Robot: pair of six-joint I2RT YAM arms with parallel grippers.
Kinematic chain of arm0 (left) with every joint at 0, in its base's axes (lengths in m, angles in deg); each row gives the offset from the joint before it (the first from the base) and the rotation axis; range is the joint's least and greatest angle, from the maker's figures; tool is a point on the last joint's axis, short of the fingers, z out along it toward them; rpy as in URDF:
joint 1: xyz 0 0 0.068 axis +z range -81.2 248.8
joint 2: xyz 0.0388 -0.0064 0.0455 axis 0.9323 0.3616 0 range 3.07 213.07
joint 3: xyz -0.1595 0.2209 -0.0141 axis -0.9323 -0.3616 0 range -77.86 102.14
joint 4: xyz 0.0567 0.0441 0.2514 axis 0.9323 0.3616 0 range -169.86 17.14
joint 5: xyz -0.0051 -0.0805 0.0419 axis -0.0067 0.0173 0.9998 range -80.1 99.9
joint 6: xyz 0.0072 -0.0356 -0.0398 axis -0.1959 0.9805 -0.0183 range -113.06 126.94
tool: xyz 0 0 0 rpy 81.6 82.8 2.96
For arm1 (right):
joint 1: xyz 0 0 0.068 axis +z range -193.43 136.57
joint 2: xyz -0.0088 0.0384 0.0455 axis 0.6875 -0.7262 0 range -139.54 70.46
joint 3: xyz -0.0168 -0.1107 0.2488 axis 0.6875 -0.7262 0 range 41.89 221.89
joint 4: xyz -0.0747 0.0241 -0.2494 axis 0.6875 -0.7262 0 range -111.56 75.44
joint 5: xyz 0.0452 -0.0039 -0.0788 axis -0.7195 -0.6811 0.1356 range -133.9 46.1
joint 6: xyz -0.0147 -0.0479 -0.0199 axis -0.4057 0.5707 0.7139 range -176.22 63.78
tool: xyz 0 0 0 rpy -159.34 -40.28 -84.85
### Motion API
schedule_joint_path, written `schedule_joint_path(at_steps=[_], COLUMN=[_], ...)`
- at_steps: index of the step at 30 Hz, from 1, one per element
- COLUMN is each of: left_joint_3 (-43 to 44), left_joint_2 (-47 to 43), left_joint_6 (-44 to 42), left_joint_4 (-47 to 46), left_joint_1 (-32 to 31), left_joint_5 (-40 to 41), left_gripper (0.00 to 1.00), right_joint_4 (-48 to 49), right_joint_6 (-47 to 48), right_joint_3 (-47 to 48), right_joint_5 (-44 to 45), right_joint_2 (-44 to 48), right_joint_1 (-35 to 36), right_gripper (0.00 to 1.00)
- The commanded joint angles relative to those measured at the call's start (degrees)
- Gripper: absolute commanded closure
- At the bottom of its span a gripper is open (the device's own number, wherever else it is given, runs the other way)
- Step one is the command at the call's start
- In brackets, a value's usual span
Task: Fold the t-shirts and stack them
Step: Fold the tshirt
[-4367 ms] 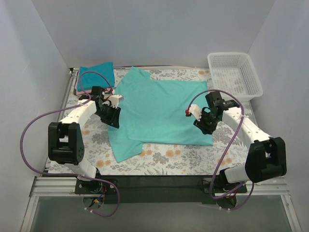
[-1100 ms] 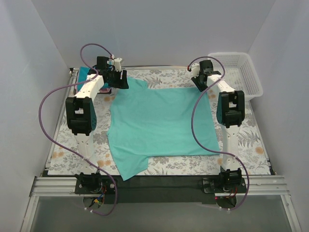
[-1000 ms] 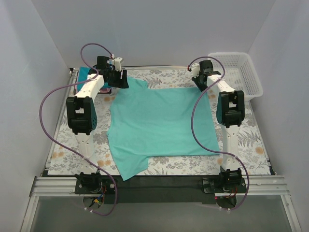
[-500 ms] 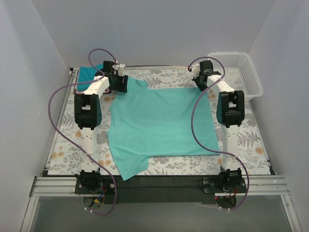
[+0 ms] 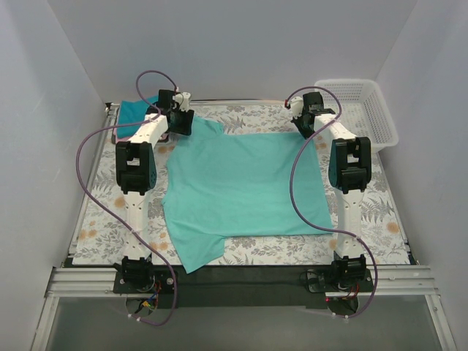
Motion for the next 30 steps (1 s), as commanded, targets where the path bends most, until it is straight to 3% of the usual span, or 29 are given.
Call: schedule_joint_path(at_steps=[1,8,17,30], left_joint_3=[3.46,4.87,6.81,-2.23], left_joint_2=[1.45,4.08,3.91,-8.56], left_joint_6=[0.26,1.67,2.55,1.76], left_joint_4=[-1.75,-1.67,-1.66,-7.64], left_joint_1=[-0.20,-0.28,-0.20,0.07], left_joint_5=[0.40,-1.81,-1.89,-4.62], left_gripper=[0.50,0.59,1.00,1.00], right_joint_4=[0.51,0.51,0.51,0.95], right_joint_6=[0.46,0.55,0.90,0.98], right_joint_3=[-0.54,-0.18,-0.27,-3.87], right_joint_5=[-0.99,-1.08,-1.61,-3.98], right_joint_2=[3.02,2.94,4.34,12.25], right_joint_1=[-0.17,-0.17,-0.08,-0.43], right_gripper=[0.99,0.99,0.99,0.99])
